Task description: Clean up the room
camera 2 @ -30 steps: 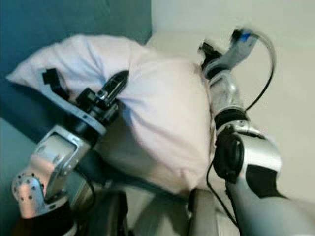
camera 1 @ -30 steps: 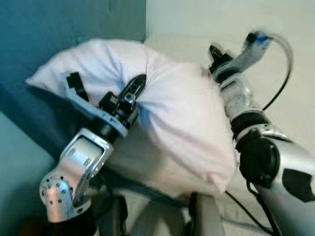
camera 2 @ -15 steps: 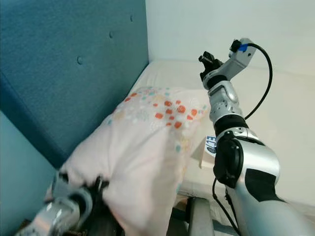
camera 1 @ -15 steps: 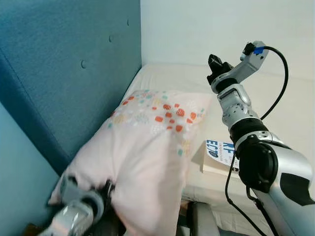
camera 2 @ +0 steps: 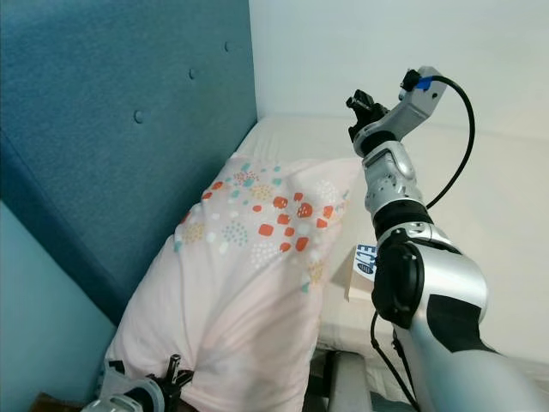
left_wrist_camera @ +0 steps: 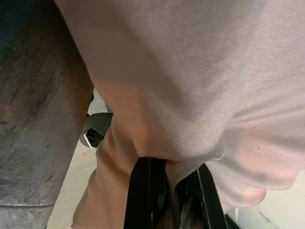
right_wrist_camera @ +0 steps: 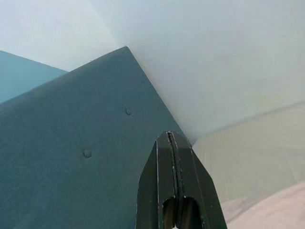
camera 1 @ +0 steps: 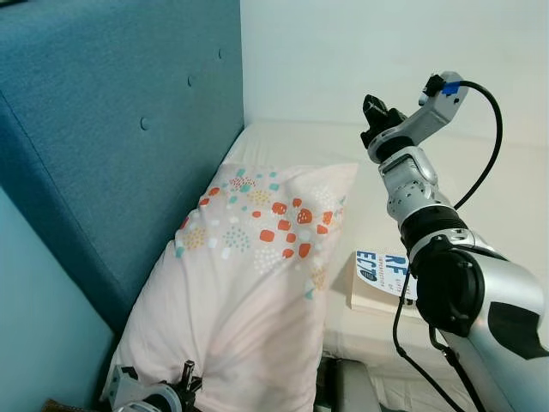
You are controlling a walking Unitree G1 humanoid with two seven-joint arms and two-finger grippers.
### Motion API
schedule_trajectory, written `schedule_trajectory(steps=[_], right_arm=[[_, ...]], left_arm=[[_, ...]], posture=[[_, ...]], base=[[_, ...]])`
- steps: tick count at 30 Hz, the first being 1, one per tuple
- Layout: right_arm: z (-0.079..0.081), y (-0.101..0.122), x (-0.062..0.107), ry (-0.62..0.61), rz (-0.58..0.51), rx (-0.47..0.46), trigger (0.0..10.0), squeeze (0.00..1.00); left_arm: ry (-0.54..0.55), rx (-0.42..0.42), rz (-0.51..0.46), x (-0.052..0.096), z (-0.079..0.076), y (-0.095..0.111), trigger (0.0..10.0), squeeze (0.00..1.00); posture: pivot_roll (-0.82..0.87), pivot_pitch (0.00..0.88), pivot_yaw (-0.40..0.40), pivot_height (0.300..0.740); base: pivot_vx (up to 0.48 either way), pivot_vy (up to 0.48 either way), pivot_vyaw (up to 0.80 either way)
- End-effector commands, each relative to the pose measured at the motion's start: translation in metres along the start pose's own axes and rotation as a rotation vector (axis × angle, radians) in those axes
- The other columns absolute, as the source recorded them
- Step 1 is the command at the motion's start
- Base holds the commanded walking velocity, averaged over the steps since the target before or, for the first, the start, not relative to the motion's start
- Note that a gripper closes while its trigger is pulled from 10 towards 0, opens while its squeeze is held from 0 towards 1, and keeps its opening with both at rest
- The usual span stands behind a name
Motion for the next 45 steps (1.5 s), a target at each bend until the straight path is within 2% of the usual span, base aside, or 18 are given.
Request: schedule_trajectory(steps=[1, 19, 20, 21, 22, 23, 24, 26, 27, 40, 41, 42, 45], right_arm=[[-0.007, 0.004, 0.001, -0.033, 0.002, 0.029, 0.0, 0.00], [-0.007, 0.004, 0.001, -0.033, 0.002, 0.029, 0.0, 0.00], [0.000, -0.002, 0.000, -0.006, 0.007, -0.010, 0.0, 0.00], [-0.058, -0.088, 0.054, -0.148, 0.267, 0.151, 10.0, 0.00], [-0.058, -0.088, 0.054, -0.148, 0.267, 0.151, 10.0, 0.00], [-0.095, -0.145, 0.114, -0.229, 0.468, 0.248, 10.0, 0.00], [-0.116, -0.177, 0.161, -0.273, 0.605, 0.317, 10.0, 0.00], [-0.116, -0.177, 0.161, -0.273, 0.605, 0.317, 10.0, 0.00], [-0.126, -0.191, 0.187, -0.293, 0.675, 0.350, 10.0, 0.00], [-0.126, -0.183, 0.181, -0.277, 0.633, 0.362, 10.0, 0.00], [-0.123, -0.184, 0.180, -0.264, 0.630, 0.370, 10.0, 0.00], [-0.119, -0.186, 0.179, -0.252, 0.627, 0.378, 10.0, 0.00], [-0.115, -0.189, 0.179, -0.239, 0.627, 0.383, 10.0, 0.00]], left_arm=[[-0.691, -0.036, -0.123, 0.099, -0.102, -0.046, 0.0, 0.00], [-0.691, -0.036, -0.123, 0.099, -0.102, -0.046, 0.0, 0.00], [-0.654, -0.053, -0.088, 0.097, -0.097, -0.054, 0.0, 0.00], [-0.666, -0.417, -0.036, 0.032, -0.131, -0.079, 10.0, 0.00], [-0.666, -0.417, -0.036, 0.032, -0.131, -0.079, 10.0, 0.00], [-0.690, -0.817, -0.047, -0.005, -0.155, -0.094, 10.0, 0.00], [-0.708, -1.128, -0.073, -0.024, -0.170, -0.097, 10.0, 0.00], [-0.708, -1.128, -0.073, -0.024, -0.170, -0.097, 10.0, 0.00], [-0.713, -1.297, -0.089, -0.033, -0.178, -0.095, 10.0, 0.00], [-0.737, -1.327, -0.114, -0.037, -0.189, -0.093, 10.0, 0.00], [-0.746, -1.334, -0.117, -0.036, -0.190, -0.093, 10.0, 0.92], [-0.761, -1.334, -0.113, -0.036, -0.191, -0.094, 10.0, 1.00], [-0.782, -1.345, -0.110, -0.035, -0.193, -0.096, 10.0, 1.00]], posture=[[0.12, 0.554, -0.053, 0.547], [0.12, 0.554, -0.053, 0.547], [0.13, 0.000, 0.000, 0.547], [-0.05, 0.000, 0.000, 0.552], [-0.05, 0.000, 0.000, 0.552], [-0.05, 0.000, 0.000, 0.557], [-0.05, 0.000, 0.000, 0.562], [-0.05, 0.000, 0.000, 0.562], [-0.05, 0.000, 0.000, 0.567], [-0.07, 0.000, 0.000, 0.606], [-0.07, 0.000, 0.000, 0.611], [-0.07, 0.000, 0.000, 0.616], [-0.07, 0.000, 0.000, 0.626]], base=[[0.000, 0.000, 0.00], [0.000, 0.000, 0.00], [0.000, 0.000, 0.00], [0.000, 0.000, 0.00], [0.000, 0.000, 0.00], [0.000, 0.000, 0.00], [0.000, 0.000, 0.00], [0.000, 0.000, 0.00], [0.000, 0.000, 0.00], [0.000, 0.000, 0.00], [0.000, 0.000, 0.00], [0.000, 0.000, 0.00], [0.000, 0.000, 0.00]])
Point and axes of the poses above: a point about 5 cm out from each wrist's last joint towards the gripper, its own x axis pointing back from the gripper into the wrist, its own y axis along the axis of the wrist's last joint, z = x × y, the point moved 3 cm from there along -x, pointing out of the wrist towards the gripper, and after that the axes turned 7 degrees about -x, right-handed, at the moved point
